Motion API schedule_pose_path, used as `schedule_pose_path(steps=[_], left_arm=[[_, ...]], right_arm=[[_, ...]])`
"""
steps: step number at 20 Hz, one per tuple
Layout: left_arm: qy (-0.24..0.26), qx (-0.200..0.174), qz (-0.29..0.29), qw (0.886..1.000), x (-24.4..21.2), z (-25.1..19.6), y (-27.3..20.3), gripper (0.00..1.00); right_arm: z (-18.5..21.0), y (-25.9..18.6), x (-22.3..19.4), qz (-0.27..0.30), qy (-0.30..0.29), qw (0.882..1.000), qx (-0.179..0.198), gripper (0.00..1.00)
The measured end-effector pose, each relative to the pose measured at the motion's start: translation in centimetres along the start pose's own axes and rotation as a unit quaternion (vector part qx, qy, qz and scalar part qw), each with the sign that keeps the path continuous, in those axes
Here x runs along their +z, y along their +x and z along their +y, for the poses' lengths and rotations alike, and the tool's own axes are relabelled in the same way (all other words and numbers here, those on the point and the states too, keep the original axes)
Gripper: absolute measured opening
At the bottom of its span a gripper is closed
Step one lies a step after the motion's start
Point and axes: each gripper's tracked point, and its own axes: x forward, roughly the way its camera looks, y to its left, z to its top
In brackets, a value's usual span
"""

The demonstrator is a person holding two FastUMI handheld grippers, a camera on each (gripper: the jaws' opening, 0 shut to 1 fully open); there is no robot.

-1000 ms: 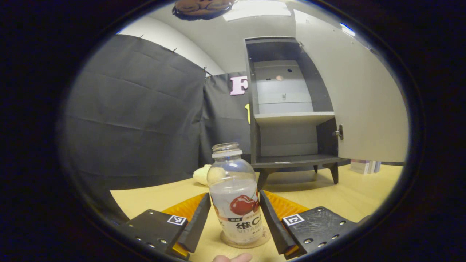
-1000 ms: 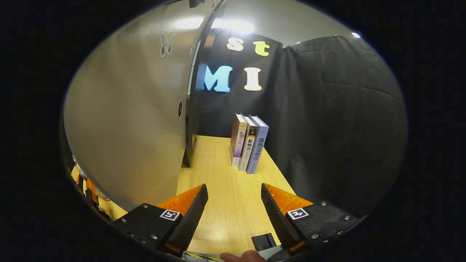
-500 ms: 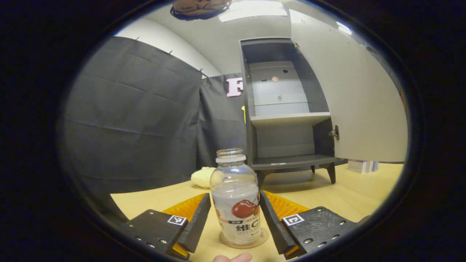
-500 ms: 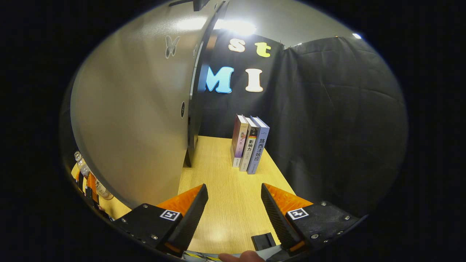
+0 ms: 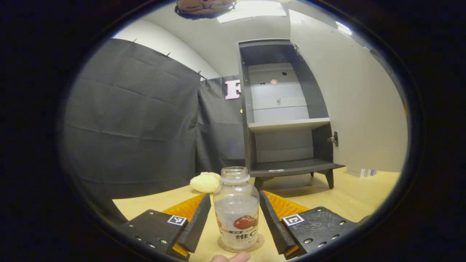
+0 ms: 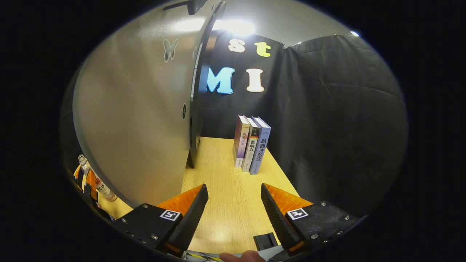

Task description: Open the cabinet door with the right hand, grasp the bottle in the cabinet with the left hand and place it on the coaster, then close the cabinet door with the right hand.

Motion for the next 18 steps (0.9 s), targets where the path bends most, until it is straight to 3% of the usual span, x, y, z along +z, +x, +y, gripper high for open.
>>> schedule_pose_path(steps=[1, 4, 5, 7, 9, 11, 15, 16, 18], left_arm=[[0.000, -0.001, -0.001, 1.000, 0.1, 0.0, 0.0, 0.80], [0.002, -0.003, -0.005, 1.000, 0.7, -0.1, 0.1, 0.80], [0.004, -0.005, -0.008, 1.000, 1.0, 0.0, 0.2, 0.84], [0.018, -0.010, -0.021, 1.000, 1.8, 0.1, 0.5, 0.80], [0.025, -0.024, -0.037, 0.999, 3.0, -0.1, 0.9, 0.83], [0.022, -0.046, -0.050, 0.997, 4.1, -0.9, 1.3, 0.80], [-0.005, -0.086, -0.040, 0.995, 5.6, -3.0, 1.1, 0.84], [-0.011, -0.095, -0.031, 0.995, 5.8, -3.4, 0.8, 0.80], [-0.009, -0.101, -0.006, 0.995, 5.9, -3.4, 0.5, 0.83]], right_arm=[[0.0, 0.0, 0.0, 0.000, 0.002, 1.000, 0.001, 0.91], [0.0, 0.1, 0.1, -0.004, 0.008, 1.000, 0.003, 0.91], [0.0, 0.1, 0.1, -0.003, 0.010, 1.000, 0.003, 0.91], [-0.1, 0.1, 0.2, -0.006, 0.014, 1.000, 0.002, 0.91], [-0.4, 0.0, 0.5, -0.010, 0.019, 1.000, -0.003, 0.92], [-0.7, -0.3, 1.0, -0.015, 0.027, 1.000, -0.006, 0.92], [-2.6, -1.0, 3.3, -0.030, 0.014, 0.999, -0.024, 0.92], [-3.1, -1.4, 4.5, -0.039, 0.014, 0.999, -0.028, 0.93], [-4.0, -3.0, 7.5, -0.068, 0.021, 0.997, -0.032, 0.93]])
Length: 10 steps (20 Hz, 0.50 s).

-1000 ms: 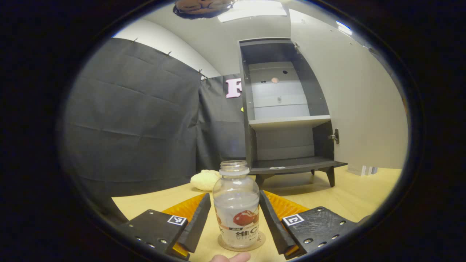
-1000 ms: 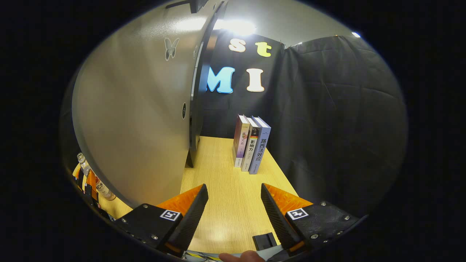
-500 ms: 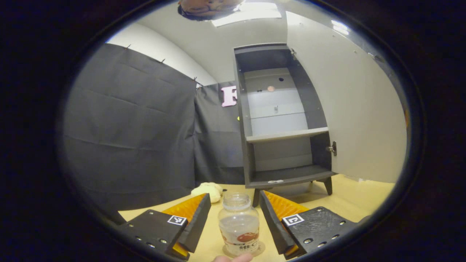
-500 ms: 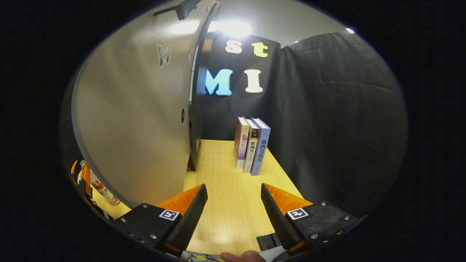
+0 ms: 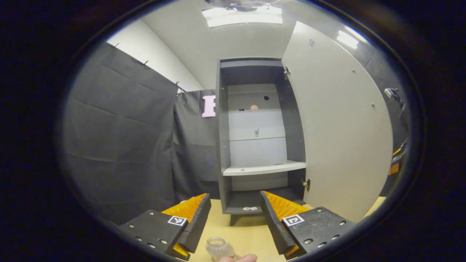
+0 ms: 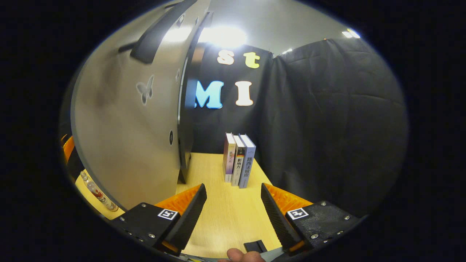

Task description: Open the cabinet door with the right hand, grasp the bottle in the cabinet with the left hand and place it on the coaster, then close the cabinet door with the right hand.

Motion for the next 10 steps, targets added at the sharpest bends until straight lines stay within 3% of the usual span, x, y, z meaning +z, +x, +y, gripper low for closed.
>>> schedule_pose_path(steps=[3, 4, 5, 6, 9, 10], left_arm=[[0.003, 0.003, 0.048, 0.999, 0.0, -0.1, -0.8, 0.80], [0.007, -0.001, 0.064, 0.998, -0.1, -0.1, -0.9, 0.84], [0.008, -0.005, 0.084, 0.996, -0.3, -0.2, -1.2, 0.80], [0.011, -0.009, 0.095, 0.995, 0.0, -0.2, -2.0, 0.84], [0.032, -0.021, 0.057, 0.998, 2.0, -0.2, -1.0, 0.77], [0.045, -0.028, 0.047, 0.998, 2.1, -0.2, -0.5, 0.80]], right_arm=[[-1.2, -1.8, 4.8, -0.042, 0.040, 0.998, 0.005, 0.93], [-1.5, -2.4, 6.6, -0.053, 0.059, 0.997, 0.012, 0.93], [-1.4, -2.9, 8.2, -0.064, 0.083, 0.994, 0.022, 0.93], [-1.0, -3.5, 10.1, -0.076, 0.109, 0.990, 0.038, 0.93], [-0.1, -4.9, 14.0, -0.110, 0.143, 0.981, 0.073, 0.92], [0.0, -5.2, 14.4, -0.116, 0.138, 0.981, 0.075, 0.92]])
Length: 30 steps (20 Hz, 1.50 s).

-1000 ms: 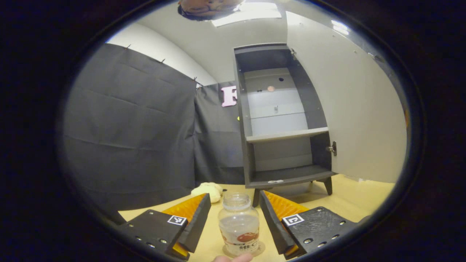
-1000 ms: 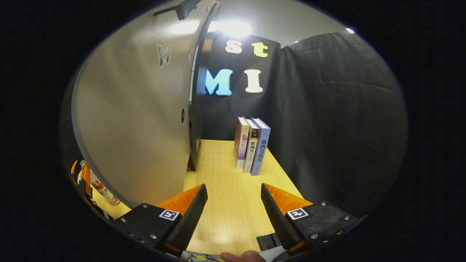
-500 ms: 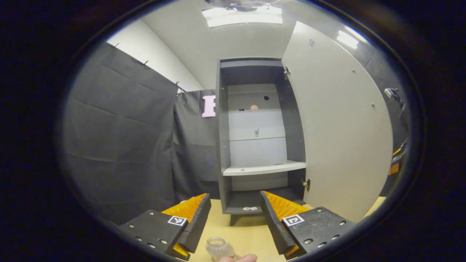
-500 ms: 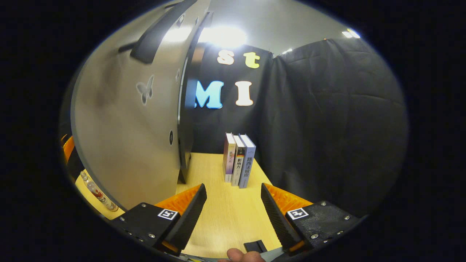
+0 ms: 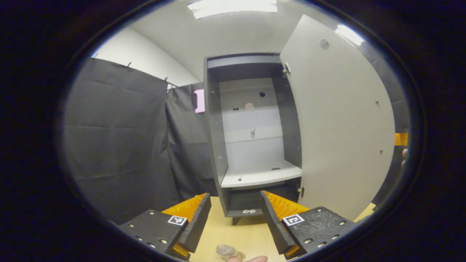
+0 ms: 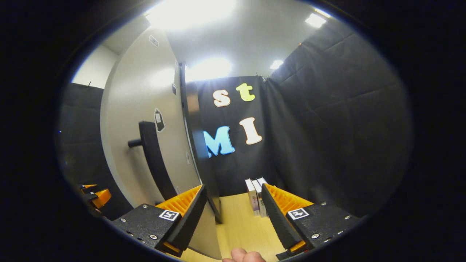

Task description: Open the cabinet door with the right hand, grasp the bottle in the cabinet with the left hand and place it on the coaster, then close the cabinet door with the right hand.

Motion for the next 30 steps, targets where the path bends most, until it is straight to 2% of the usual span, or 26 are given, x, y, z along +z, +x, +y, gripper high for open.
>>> schedule_pose_path(steps=[1, 3, 4, 5, 6, 8, 9, 11, 12, 14, 15, 16, 18, 21, 22, 25, 26, 29, 30], left_arm=[[0.010, -0.009, -0.006, 1.000, 0.0, 0.0, 0.2, 0.84], [0.016, -0.021, -0.017, 0.999, 0.7, -0.2, 0.0, 0.80], [0.010, -0.028, -0.017, 0.999, 0.7, -0.6, 0.1, 0.84], [0.003, -0.033, -0.016, 0.999, 0.6, -0.9, 0.1, 0.80], [-0.003, -0.034, -0.015, 0.999, 0.9, -1.4, -0.1, 0.84], [-0.009, -0.034, -0.016, 0.999, 0.9, -1.3, -0.4, 0.84], [-0.010, -0.034, -0.019, 0.999, 1.1, -1.3, -0.3, 0.76], [-0.006, -0.033, -0.018, 0.999, 0.8, -1.0, 0.0, 0.84], [-0.006, -0.033, -0.017, 0.999, 0.7, -0.8, -0.2, 0.80], [-0.013, -0.032, -0.011, 0.999, 0.5, -0.7, -0.3, 0.84], [-0.017, -0.031, -0.011, 0.999, 0.5, -0.6, -0.3, 0.80], [-0.018, -0.027, -0.012, 0.999, 0.5, -0.4, -0.2, 0.76], [-0.020, -0.022, -0.014, 0.999, 0.5, 0.1, 0.0, 0.84], [-0.022, -0.017, -0.013, 1.000, 0.3, 0.8, 0.3, 0.76], [-0.021, -0.015, -0.012, 1.000, 0.3, 1.1, 0.2, 0.84], [-0.015, -0.012, -0.012, 1.000, 0.1, 1.9, 0.3, 0.77], [-0.013, -0.012, -0.013, 1.000, 0.1, 2.2, 0.4, 0.83], [-0.012, -0.011, -0.016, 1.000, 0.1, 2.9, 0.7, 0.80], [-0.015, -0.013, -0.017, 1.000, 0.1, 2.7, 0.8, 0.84]], right_arm=[[0.2, -0.1, 0.2, -0.003, -0.005, 1.000, 0.002, 0.92], [0.6, -0.3, -0.2, -0.001, -0.013, 1.000, 0.004, 0.93], [0.6, -0.5, -0.5, 0.003, -0.016, 1.000, 0.002, 0.89], [0.7, -0.6, -0.7, 0.007, -0.016, 1.000, -0.001, 0.89], [0.9, -0.7, -0.7, 0.008, -0.016, 1.000, -0.002, 0.93], [1.2, -1.0, -0.2, 0.001, -0.031, 0.999, -0.013, 0.93], [1.3, -1.2, 0.0, -0.006, -0.042, 0.999, -0.022, 0.93], [2.1, -1.4, 0.1, -0.015, -0.064, 0.997, -0.028, 0.92], [2.5, -1.5, -0.1, -0.014, -0.065, 0.997, -0.028, 0.91], [3.7, -1.6, -0.6, -0.008, -0.055, 0.998, -0.021, 0.91], [4.4, -1.6, -0.7, -0.005, -0.053, 0.998, -0.016, 0.91], [5.3, -1.7, -0.8, -0.005, -0.054, 0.998, -0.010, 0.90], [7.5, -2.0, -1.0, -0.004, -0.060, 0.998, 0.007, 0.90], [11.4, -1.7, -2.1, 0.000, -0.046, 0.998, 0.034, 0.91], [12.5, -1.3, -2.5, 0.000, -0.035, 0.999, 0.036, 0.91], [16.2, 0.1, -3.0, 0.002, -0.013, 0.999, 0.048, 0.91], [17.4, 0.6, -3.0, -0.001, -0.013, 0.999, 0.052, 0.90], [21.9, 2.1, -3.7, -0.009, -0.025, 0.996, 0.083, 0.91], [23.5, 2.6, -4.0, -0.010, -0.027, 0.995, 0.099, 0.91]])
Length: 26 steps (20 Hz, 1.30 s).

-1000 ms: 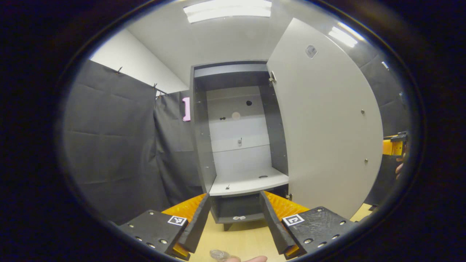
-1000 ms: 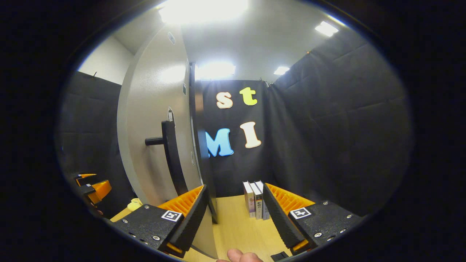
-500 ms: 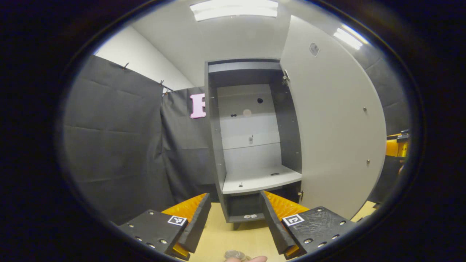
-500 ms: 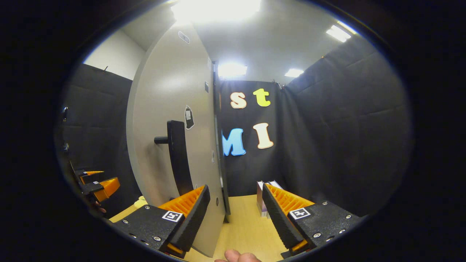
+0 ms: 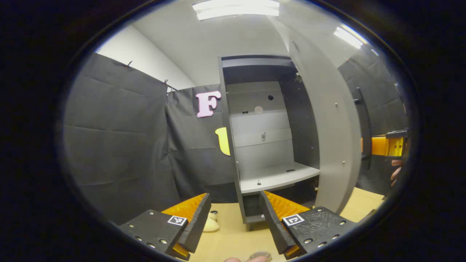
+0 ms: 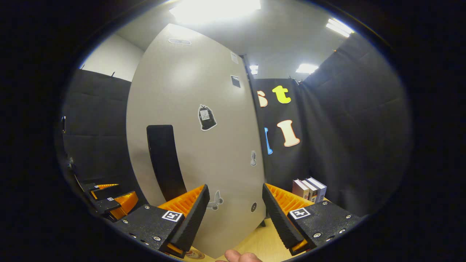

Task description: Open the cabinet door with the right hand, grasp the bottle in the cabinet with the left hand and place it on the coaster, then close the cabinet door with the right hand.

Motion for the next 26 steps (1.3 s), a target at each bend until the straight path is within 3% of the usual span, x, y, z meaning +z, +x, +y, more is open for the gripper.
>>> schedule_pose_path(steps=[2, 5, 8, 12, 14, 18, 20, 22, 26], left_arm=[[-0.004, 0.000, -0.005, 1.000, 0.1, 0.2, 0.3, 0.84], [-0.016, -0.012, -0.001, 1.000, 0.1, -0.4, 0.4, 0.76], [-0.015, -0.026, -0.003, 1.000, 0.2, -0.9, 0.5, 0.84], [-0.009, -0.040, -0.013, 0.999, 0.5, -1.7, 1.0, 0.84], [-0.009, -0.043, -0.022, 0.999, 0.8, -2.2, 1.3, 0.76], [-0.012, -0.054, -0.037, 0.998, 1.6, -3.4, 1.6, 0.76], [-0.004, -0.066, -0.052, 0.996, 2.2, -3.8, 1.9, 0.83], [-0.001, -0.068, -0.058, 0.996, 2.5, -3.9, 2.2, 0.84], [-0.027, -0.065, -0.048, 0.996, 2.3, -4.5, 2.2, 0.80]], right_arm=[[2.0, 1.3, -0.6, 0.001, -0.002, 1.000, 0.020, 0.91], [2.5, 2.3, -0.7, 0.001, -0.002, 1.000, 0.012, 0.92], [1.5, 2.8, -0.2, -0.011, -0.008, 1.000, -0.005, 0.93], [-0.1, 3.9, -1.1, -0.005, -0.013, 1.000, -0.022, 0.93], [-1.1, 4.5, -1.3, -0.003, -0.011, 1.000, -0.028, 0.94], [-3.0, 5.4, -0.8, -0.001, -0.011, 0.999, -0.042, 0.94], [-3.6, 5.7, -0.4, -0.004, -0.009, 0.998, -0.054, 0.94], [-3.5, 5.9, 0.0, -0.010, -0.008, 0.998, -0.056, 0.94], [-3.6, 5.5, -0.3, -0.008, -0.041, 0.996, -0.080, 0.94]])
